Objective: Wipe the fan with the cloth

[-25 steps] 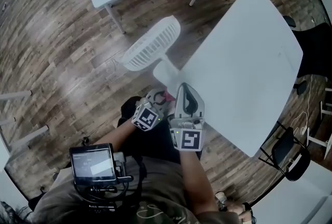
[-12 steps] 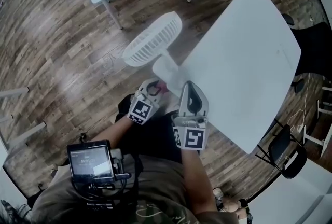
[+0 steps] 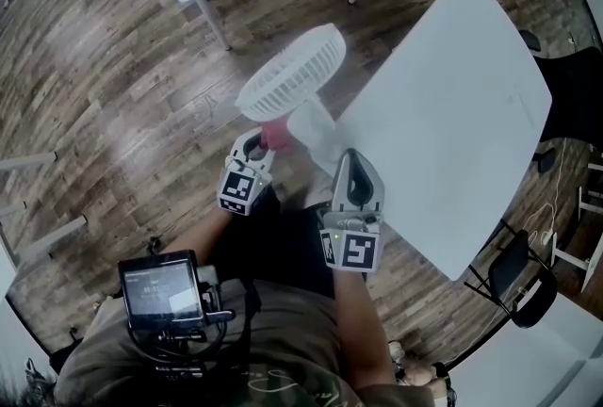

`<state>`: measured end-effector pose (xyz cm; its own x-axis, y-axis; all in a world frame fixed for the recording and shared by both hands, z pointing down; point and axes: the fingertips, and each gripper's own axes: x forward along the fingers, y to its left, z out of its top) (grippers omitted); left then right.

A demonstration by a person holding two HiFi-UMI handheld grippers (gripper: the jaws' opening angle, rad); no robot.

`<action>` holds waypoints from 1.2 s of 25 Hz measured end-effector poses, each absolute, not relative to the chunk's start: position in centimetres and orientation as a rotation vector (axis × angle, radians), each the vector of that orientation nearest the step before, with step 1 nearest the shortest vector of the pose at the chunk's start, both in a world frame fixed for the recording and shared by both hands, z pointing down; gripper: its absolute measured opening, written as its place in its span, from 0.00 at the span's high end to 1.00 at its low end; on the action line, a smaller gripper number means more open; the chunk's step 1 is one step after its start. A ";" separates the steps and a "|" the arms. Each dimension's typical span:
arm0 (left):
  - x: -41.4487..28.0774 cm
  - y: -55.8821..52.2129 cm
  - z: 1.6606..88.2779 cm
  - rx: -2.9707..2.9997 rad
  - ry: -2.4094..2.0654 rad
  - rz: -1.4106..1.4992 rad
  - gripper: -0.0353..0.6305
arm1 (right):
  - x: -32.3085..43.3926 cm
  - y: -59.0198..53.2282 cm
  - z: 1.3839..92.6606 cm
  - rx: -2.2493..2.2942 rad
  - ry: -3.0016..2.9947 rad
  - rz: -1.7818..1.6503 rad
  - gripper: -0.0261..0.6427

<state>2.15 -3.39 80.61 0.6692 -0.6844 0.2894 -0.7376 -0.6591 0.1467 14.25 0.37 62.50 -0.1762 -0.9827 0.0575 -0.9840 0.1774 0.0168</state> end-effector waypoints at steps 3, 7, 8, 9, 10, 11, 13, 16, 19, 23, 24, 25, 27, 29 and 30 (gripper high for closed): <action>5.5 -0.4 81.2 2.721 -0.907 0.376 0.84 | 14.2 0.4 62.5 1.982 -2.362 0.049 0.96; 10.9 4.4 79.9 2.867 -0.686 0.355 0.84 | 13.9 0.4 62.2 1.977 -2.370 0.036 0.96; 11.6 4.3 79.4 2.872 -0.694 0.323 0.84 | 14.0 0.3 62.2 1.981 -2.369 0.034 0.96; 12.0 3.8 79.0 2.859 -0.710 0.292 0.84 | 14.0 0.3 62.3 1.984 -2.366 0.033 0.96; 12.3 3.2 78.8 2.837 -0.720 0.269 0.84 | 14.1 0.3 62.4 1.985 -2.362 0.030 0.96; 12.4 2.9 78.7 2.815 -0.723 0.255 0.84 | 14.2 0.4 62.4 1.983 -2.357 0.026 0.96; 12.1 2.6 78.8 2.797 -0.736 0.247 0.84 | 14.3 0.8 62.7 1.974 -2.347 0.022 0.96; 10.1 1.6 79.2 2.753 -0.824 0.251 0.84 | 14.0 1.0 63.0 1.963 -2.348 0.034 0.96; 8.3 0.0 79.4 2.724 -0.908 0.274 0.84 | 14.0 0.8 62.6 1.946 -2.357 0.033 0.96; 5.1 -1.9 79.8 2.632 -1.038 0.270 0.84 | 13.9 0.6 62.3 1.944 -2.365 0.048 0.96; 4.0 -2.5 79.8 2.594 -1.093 0.249 0.84 | 13.9 0.5 62.3 1.940 -2.367 0.048 0.96; 3.0 -3.0 79.7 2.569 -1.139 0.230 0.84 | 13.8 0.5 62.3 1.937 -2.371 0.048 0.96; 2.2 -3.4 79.2 2.585 -1.168 0.233 0.84 | 13.6 0.6 62.2 1.935 -2.377 0.050 0.96; 3.4 -2.2 79.3 2.651 -1.097 0.286 0.84 | 13.4 0.8 62.0 1.934 -2.380 0.053 0.96; 4.5 -1.0 79.8 2.683 -1.032 0.322 0.84 | 13.3 1.0 61.9 1.933 -2.382 0.053 0.96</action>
